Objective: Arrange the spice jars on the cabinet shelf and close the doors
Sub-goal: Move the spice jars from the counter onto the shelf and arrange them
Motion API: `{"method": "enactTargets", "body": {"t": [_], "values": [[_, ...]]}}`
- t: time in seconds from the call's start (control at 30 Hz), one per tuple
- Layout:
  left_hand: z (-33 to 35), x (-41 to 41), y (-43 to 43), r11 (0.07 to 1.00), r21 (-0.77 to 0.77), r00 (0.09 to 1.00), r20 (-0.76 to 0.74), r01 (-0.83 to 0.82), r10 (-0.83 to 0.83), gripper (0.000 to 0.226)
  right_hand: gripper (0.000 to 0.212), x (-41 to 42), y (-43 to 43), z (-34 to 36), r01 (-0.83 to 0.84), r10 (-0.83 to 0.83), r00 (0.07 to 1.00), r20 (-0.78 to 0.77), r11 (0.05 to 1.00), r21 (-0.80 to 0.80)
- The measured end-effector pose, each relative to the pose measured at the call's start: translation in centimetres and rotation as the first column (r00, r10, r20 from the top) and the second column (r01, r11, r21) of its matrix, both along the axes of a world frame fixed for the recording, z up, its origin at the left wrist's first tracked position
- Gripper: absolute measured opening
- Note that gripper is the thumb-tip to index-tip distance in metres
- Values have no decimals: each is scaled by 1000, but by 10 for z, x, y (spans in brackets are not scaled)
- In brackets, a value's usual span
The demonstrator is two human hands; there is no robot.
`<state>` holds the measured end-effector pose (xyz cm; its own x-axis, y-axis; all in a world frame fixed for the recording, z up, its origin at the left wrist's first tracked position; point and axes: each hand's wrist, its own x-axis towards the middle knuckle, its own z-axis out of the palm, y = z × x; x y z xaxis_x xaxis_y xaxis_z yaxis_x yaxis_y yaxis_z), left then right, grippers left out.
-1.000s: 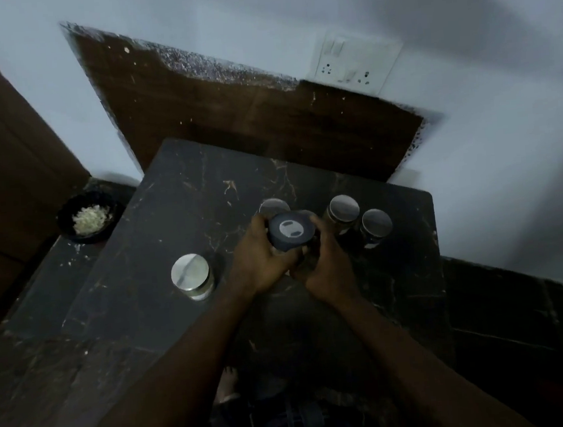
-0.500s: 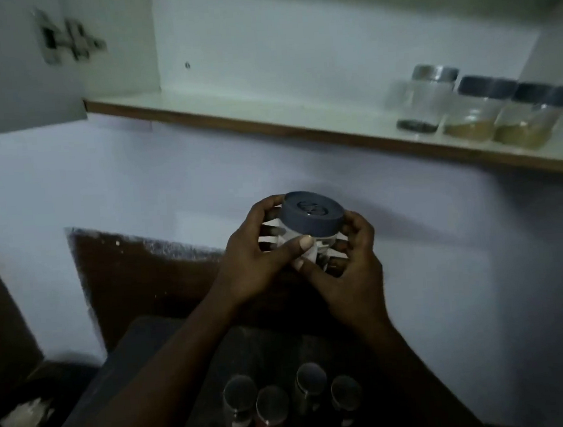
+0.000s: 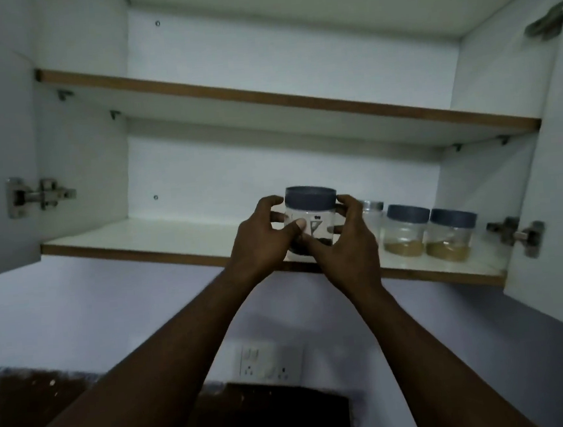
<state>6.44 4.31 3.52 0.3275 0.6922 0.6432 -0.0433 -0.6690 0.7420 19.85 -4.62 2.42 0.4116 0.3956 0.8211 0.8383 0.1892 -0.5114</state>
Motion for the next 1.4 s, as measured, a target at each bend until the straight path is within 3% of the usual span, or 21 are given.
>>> {"method": "enactTargets", "body": {"t": [0.2, 0.47, 0.7, 0.8, 0.93, 1.1, 1.17, 1.23, 1.33, 1.4], "values": [[9, 56, 40, 997, -65, 980, -197, -38, 25, 69, 98, 53, 29, 5, -15, 4, 999, -53, 976, -218], [13, 97, 67, 987, -143, 927, -375, -70, 11, 43, 90, 91, 51, 19, 40, -91, 991, -100, 903, -428], [3, 113, 78, 988, 30, 842, -520, -153, 146, 48, 69, 86, 60, 8, 281, -303, 953, -12, 899, -337], [-1, 111, 75, 976, 69, 837, -505, -207, 213, 52, 62, 82, 58, 6, 329, -341, 940, 15, 893, -308], [-4, 93, 53, 953, 109, 899, -318, -281, 301, 50, 42, 72, 45, 2, 262, -265, 964, 17, 939, -223], [-32, 41, 3, 963, 175, 979, 13, -204, 205, 16, 16, 33, 17, -24, 62, -59, 997, 50, 997, -50], [-67, 12, -14, 963, 224, 988, 8, -151, 153, 15, 15, 6, 6, -56, -4, 3, 997, 79, 1000, 2], [-110, -21, -24, 979, 165, 992, -22, -118, 123, 15, 15, -25, -2, -102, -29, 35, 993, 114, 998, -53], [-183, -76, -31, 993, -43, 985, -135, -114, 107, 17, 13, -74, -13, -188, -114, 153, 983, 102, 944, -311], [-232, -114, -35, 986, -84, 950, -290, -145, 115, 14, 18, -103, -18, -240, -157, 205, 977, 56, 872, -463]]}}
